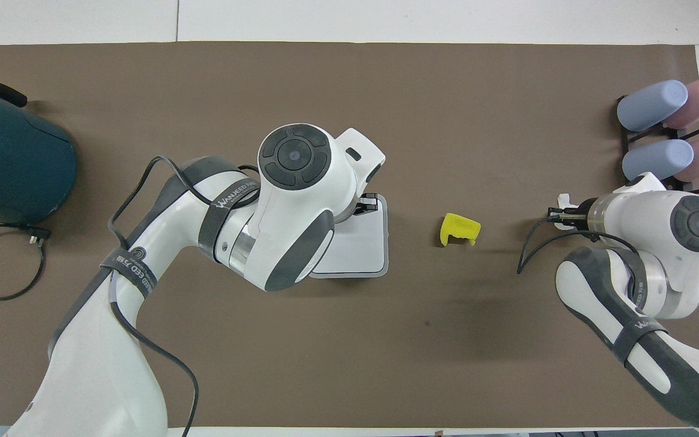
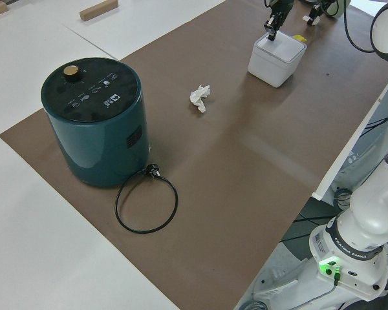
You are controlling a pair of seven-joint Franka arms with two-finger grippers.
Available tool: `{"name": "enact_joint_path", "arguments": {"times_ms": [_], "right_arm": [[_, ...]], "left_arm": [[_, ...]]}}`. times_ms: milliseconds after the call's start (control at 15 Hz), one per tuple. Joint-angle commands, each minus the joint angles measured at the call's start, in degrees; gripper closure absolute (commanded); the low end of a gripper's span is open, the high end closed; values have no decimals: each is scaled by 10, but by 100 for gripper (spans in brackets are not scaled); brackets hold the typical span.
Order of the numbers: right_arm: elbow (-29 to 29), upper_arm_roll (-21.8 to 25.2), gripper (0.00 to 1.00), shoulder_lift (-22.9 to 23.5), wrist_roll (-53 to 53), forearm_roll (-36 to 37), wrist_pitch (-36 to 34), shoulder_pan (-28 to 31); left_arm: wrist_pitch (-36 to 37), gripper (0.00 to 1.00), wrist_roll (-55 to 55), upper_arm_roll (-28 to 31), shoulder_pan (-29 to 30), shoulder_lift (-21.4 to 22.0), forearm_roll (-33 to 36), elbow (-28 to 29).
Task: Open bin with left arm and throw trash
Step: 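Lift the bin lid with the left gripper while the right gripper grasps paper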
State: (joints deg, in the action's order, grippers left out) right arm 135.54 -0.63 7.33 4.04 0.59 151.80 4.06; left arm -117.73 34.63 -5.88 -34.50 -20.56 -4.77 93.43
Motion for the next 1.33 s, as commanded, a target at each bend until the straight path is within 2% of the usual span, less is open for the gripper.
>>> {"name": "enact_joint_path", "arguments": {"times_ms": [0, 200, 467, 733, 933, 1267], "right_arm": [[0, -6, 100, -10, -11, 4, 10, 1], [-11, -9, 100, -55, -10, 3, -31, -10], [-121, -23, 100, -91, -10, -4, -195, -12], [-183, -38, 100, -122, -9, -5, -286, -12], [-200, -57, 100, -136, 11, -7, -325, -12], [-198, -113, 100, -132, 119, -23, -311, -21]], "left_arm": [[-14, 100, -4, 10, -16, 5, -1, 24], [-20, 100, -4, 10, -23, 4, 31, 38], [-52, 100, 1, 10, -39, 4, 38, 72], [-44, 100, -2, 11, -32, 12, 37, 65], [2, 100, -7, 13, -16, 39, 33, 48], [88, 100, -43, 11, 27, 110, 21, 44]]}}
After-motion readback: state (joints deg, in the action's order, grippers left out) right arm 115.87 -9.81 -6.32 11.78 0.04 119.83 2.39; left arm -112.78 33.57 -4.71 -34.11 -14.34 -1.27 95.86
